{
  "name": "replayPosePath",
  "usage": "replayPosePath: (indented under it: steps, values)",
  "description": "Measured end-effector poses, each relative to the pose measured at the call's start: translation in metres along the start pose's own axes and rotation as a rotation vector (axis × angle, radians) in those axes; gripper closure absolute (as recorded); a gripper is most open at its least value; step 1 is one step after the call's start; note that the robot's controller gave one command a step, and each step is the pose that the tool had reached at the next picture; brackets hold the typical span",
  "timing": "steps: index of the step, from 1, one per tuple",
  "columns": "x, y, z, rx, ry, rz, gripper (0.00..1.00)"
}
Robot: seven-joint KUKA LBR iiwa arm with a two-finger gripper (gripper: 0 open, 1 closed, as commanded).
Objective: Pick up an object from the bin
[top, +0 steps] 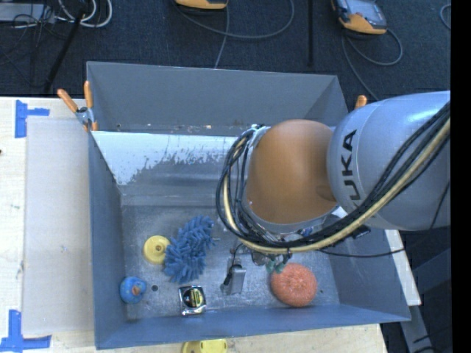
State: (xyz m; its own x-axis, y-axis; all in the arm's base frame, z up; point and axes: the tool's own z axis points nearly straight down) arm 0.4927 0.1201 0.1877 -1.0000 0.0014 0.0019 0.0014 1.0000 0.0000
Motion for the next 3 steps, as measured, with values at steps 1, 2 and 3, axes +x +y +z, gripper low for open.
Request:
replayPosePath:
  steps: [1, 2, 3]
  values:
    - [-0.013, 0.022, 0.047, -0.001, -0.005, 0.085, 0.00]
    - [-0.017, 0.028, 0.058, 0.000, -0.002, 0.101, 0.00]
    - [-0.013, 0.104, 0.075, 0.000, -0.001, -0.086, 1.00]
